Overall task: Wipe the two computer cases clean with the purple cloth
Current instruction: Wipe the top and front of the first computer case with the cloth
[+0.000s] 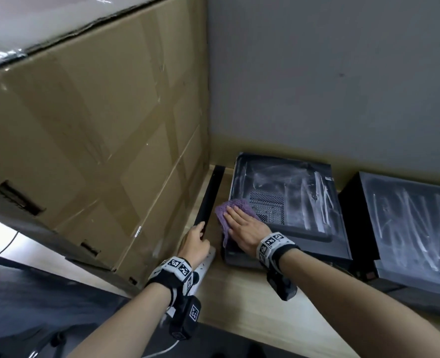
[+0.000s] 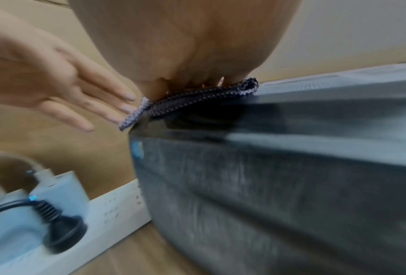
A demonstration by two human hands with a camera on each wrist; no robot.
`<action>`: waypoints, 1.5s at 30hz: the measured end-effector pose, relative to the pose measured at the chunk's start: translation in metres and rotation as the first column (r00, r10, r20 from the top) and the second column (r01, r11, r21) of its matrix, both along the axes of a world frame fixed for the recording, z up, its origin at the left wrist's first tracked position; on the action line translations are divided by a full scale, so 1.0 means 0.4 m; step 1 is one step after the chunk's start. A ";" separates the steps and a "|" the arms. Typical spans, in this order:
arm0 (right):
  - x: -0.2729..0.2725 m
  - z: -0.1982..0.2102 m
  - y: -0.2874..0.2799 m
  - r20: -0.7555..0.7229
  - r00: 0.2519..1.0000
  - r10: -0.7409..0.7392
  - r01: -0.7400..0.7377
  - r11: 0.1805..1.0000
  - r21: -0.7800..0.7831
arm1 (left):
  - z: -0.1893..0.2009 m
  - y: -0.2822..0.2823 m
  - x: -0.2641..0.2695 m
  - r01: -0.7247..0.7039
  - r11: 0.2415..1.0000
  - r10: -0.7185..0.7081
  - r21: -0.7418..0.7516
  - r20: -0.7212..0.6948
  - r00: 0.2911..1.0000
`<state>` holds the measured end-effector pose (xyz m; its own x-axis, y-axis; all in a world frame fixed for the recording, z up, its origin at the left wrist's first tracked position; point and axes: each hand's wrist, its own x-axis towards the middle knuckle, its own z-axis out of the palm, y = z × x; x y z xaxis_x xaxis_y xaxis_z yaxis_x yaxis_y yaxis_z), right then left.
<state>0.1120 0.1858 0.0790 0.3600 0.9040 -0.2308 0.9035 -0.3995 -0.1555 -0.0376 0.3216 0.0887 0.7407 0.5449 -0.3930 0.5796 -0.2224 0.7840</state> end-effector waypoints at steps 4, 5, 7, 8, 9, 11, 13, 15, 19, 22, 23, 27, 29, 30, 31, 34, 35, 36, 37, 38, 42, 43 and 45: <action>0.029 0.009 0.017 -0.024 1.000 -0.001 0.000 0.999 -0.036 | 0.036 -0.009 0.008 0.094 0.989 -0.098 0.114 0.026 0.995; 0.020 0.011 0.010 -0.032 0.999 0.004 -0.005 1.000 -0.019 | 0.040 -0.012 0.014 0.108 0.985 -0.113 0.134 0.030 0.993; -0.010 0.003 -0.018 -0.025 0.999 0.038 -0.037 0.999 0.036 | 0.041 -0.018 0.030 0.130 0.976 -0.139 0.175 0.040 0.989; -0.030 -0.003 -0.035 -0.016 0.998 0.063 -0.062 0.997 0.054 | 0.038 -0.021 0.036 0.132 0.974 -0.142 0.183 0.041 0.989; -0.049 -0.011 -0.054 -0.009 0.996 0.083 -0.083 0.994 0.071 | 0.033 -0.024 0.042 0.130 0.974 -0.139 0.184 0.040 0.989; -0.071 -0.023 -0.082 -0.003 0.996 0.090 -0.089 0.989 0.121 | 0.022 -0.032 0.050 0.126 0.975 -0.132 0.181 0.016 0.991; -0.082 -0.027 -0.091 0.005 0.997 0.073 -0.073 0.987 0.144 | 0.008 -0.037 0.048 0.129 0.977 -0.127 0.172 -0.023 0.992; -0.093 -0.027 -0.085 0.024 0.999 0.048 -0.051 0.991 0.121 | -0.010 -0.033 0.043 0.100 0.985 -0.093 0.143 -0.056 0.994; -0.098 -0.029 -0.029 0.044 0.999 -0.002 0.000 0.999 0.036 | -0.042 -0.002 0.031 0.011 0.999 -0.006 0.053 -0.086 0.996; -0.095 -0.019 0.024 0.075 0.997 -0.027 0.027 1.000 0.006 | -0.049 0.018 0.023 0.003 0.999 0.002 0.046 -0.093 0.996; -0.097 -0.018 0.029 0.076 0.997 -0.026 0.026 1.000 0.010 | -0.050 0.024 0.022 -0.007 0.999 0.010 0.038 -0.091 0.996; -0.092 -0.043 -0.027 0.049 0.999 0.015 -0.019 0.996 0.088 | -0.050 0.031 0.029 -0.019 1.000 0.021 0.020 -0.091 0.996; -0.087 -0.058 -0.076 0.058 0.998 0.020 -0.029 0.988 0.152 | -0.047 0.021 0.040 0.019 0.999 -0.015 0.041 -0.107 0.994; -0.085 -0.061 -0.105 0.072 0.997 0.012 -0.025 0.982 0.189 | -0.044 0.014 0.049 0.038 0.998 -0.033 0.045 -0.115 0.993; -0.081 -0.061 -0.135 0.092 0.996 -0.010 -0.012 0.972 0.233 | -0.042 0.006 0.060 0.056 0.998 -0.051 0.040 -0.121 0.991; -0.056 -0.057 -0.231 0.126 0.978 -0.164 0.113 0.935 0.335 | -0.030 -0.024 0.099 0.099 0.995 -0.101 -0.020 -0.127 0.987; -0.048 -0.059 -0.257 0.123 0.966 -0.226 0.170 0.919 0.356 | -0.026 -0.033 0.111 0.109 0.993 -0.115 -0.052 -0.127 0.985; -0.044 -0.061 -0.279 0.118 0.952 -0.283 0.223 0.903 0.368 | -0.028 -0.041 0.124 0.115 0.990 -0.125 -0.086 -0.121 0.985; -0.039 -0.066 -0.298 0.119 0.937 -0.328 0.265 0.890 0.370 | -0.034 -0.048 0.134 0.107 0.987 -0.121 -0.117 -0.116 0.986; -0.038 -0.070 -0.313 0.132 0.922 -0.364 0.294 0.879 0.375 | -0.041 -0.054 0.142 0.090 0.986 -0.106 -0.142 -0.108 0.988; -0.052 -0.071 -0.331 0.171 0.886 -0.431 0.339 0.854 0.395 | -0.042 -0.050 0.143 -0.003 0.981 -0.015 -0.193 -0.087 0.996; -0.060 -0.072 -0.322 0.183 0.895 -0.407 0.310 0.862 0.402 | -0.046 -0.043 0.143 -0.034 0.973 0.011 -0.227 -0.102 0.995; -0.084 -0.074 -0.289 0.201 0.929 -0.310 0.206 0.887 0.413 | -0.036 -0.031 0.144 -0.113 0.934 0.073 -0.338 -0.128 0.989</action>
<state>0.0782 0.0701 0.0493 0.5917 0.7693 0.2412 0.8048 -0.5810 -0.1213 0.0200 0.3092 0.0742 0.6338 0.4262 -0.6455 0.6729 0.1078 0.7319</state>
